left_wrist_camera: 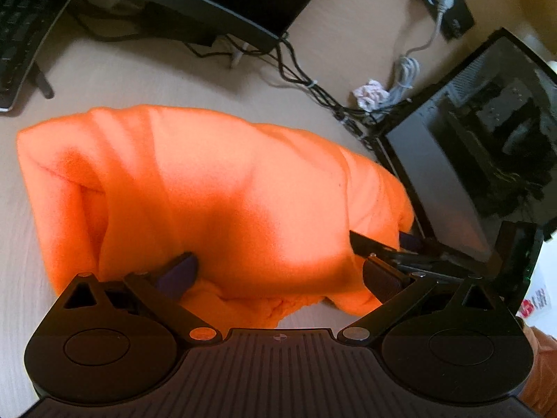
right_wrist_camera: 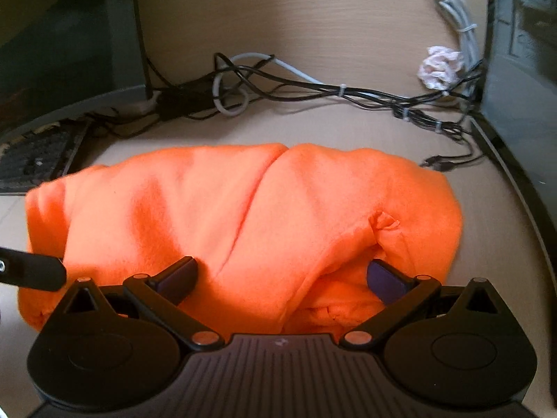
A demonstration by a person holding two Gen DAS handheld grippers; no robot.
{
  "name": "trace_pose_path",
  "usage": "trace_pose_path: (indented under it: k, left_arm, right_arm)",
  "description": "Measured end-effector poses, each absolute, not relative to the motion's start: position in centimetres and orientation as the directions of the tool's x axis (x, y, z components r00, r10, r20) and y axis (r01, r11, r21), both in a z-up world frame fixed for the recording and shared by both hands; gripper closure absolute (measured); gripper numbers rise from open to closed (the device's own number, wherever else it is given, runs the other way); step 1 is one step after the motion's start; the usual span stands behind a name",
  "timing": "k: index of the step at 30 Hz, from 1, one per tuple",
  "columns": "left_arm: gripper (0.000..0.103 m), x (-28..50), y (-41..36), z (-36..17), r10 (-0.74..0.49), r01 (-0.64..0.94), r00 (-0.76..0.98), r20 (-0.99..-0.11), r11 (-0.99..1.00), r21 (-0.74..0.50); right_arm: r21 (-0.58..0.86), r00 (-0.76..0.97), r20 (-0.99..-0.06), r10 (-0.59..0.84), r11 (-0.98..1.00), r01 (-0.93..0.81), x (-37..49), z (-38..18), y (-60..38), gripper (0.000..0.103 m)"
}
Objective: Fold clothes
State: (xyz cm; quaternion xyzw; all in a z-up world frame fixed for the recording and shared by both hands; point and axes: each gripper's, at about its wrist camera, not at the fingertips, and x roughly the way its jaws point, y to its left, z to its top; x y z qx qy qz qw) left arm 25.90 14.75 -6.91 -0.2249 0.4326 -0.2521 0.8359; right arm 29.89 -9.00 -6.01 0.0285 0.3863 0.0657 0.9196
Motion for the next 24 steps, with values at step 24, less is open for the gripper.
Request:
trace_pose_path:
  k: [24]
  left_arm:
    - [0.0, 25.2, 19.4, -7.9, -0.688, 0.156, 0.507, -0.519, 0.666, -0.729]
  right_arm:
    - [-0.218, 0.69, -0.709, -0.143, 0.976, -0.021, 26.6, -4.9, -2.8, 0.0]
